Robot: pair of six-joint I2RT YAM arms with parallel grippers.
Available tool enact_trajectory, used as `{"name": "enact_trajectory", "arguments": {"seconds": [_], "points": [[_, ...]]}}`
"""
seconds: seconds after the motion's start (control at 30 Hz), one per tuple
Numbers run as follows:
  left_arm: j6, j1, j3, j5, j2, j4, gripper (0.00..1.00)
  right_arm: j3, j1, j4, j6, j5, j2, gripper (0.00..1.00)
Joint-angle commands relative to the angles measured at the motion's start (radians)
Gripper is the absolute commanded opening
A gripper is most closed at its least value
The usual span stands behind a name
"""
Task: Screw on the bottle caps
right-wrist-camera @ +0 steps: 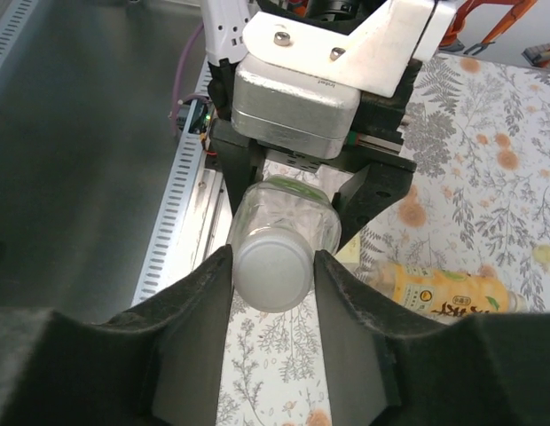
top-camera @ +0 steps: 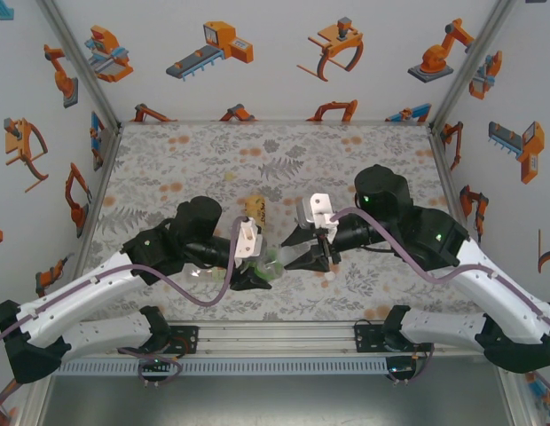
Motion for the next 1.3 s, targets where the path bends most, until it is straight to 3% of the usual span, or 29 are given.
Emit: {"name": "enact_trajectory", "arguments": {"seconds": [0.0,0.13,0.23,0.5,0.6,0.7,0.83,0.9,1.0,1.1,1.13,1.17,1.2,1.23,1.27], "points": [[-0.012,-0.003,0.025,0.016,0.000,0.007,0.00,-0.020,0.013,0.033,0.027,0.017,-0.015,0.31],[-0.011,-0.003,0.027,0.005,0.001,0.010,0.00,-0.036,0.015,0.047,0.092,0.076,-0.019,0.10],[-0.011,-0.001,0.021,-0.031,-0.002,0.018,0.00,-0.071,0.015,0.102,0.252,0.195,-0.025,0.00],[-0.026,-0.002,-0.038,-0.296,0.008,0.143,0.00,-0.159,0.015,0.177,1.002,0.666,-0.014,0.00],[-0.026,-0.003,-0.041,-0.351,0.031,0.175,0.00,-0.134,0.015,0.024,1.302,0.811,0.021,0.00],[-0.030,-0.003,-0.041,-0.421,0.054,0.192,0.00,-0.146,0.015,-0.019,1.424,0.848,0.035,0.00],[-0.044,-0.003,-0.037,-0.523,0.074,0.201,0.02,-0.170,0.014,-0.009,1.439,0.873,0.026,0.00],[-0.049,-0.002,-0.040,-0.556,0.077,0.206,0.10,-0.169,0.015,-0.010,1.432,0.884,0.023,0.00],[-0.051,-0.001,-0.048,-0.564,0.073,0.213,0.30,-0.160,0.013,-0.009,1.413,0.887,0.026,0.00],[-0.059,-0.001,-0.056,-0.551,0.067,0.225,0.58,-0.152,0.012,-0.010,1.392,0.883,0.038,0.00],[-0.065,-0.001,-0.058,-0.552,0.066,0.227,0.69,-0.150,0.008,-0.010,1.382,0.883,0.042,0.00],[-0.069,-0.001,-0.059,-0.554,0.065,0.228,0.86,-0.148,0.004,-0.010,1.373,0.881,0.046,0.00],[-0.073,-0.001,-0.061,-0.558,0.063,0.229,0.95,-0.147,-0.003,-0.011,1.365,0.878,0.047,0.00],[-0.077,0.000,-0.062,-0.567,0.061,0.229,1.00,-0.149,-0.011,-0.011,1.354,0.874,0.050,0.00],[-0.081,-0.001,-0.062,-0.573,0.059,0.226,0.97,-0.147,-0.019,-0.012,1.341,0.869,0.054,0.00]]}}
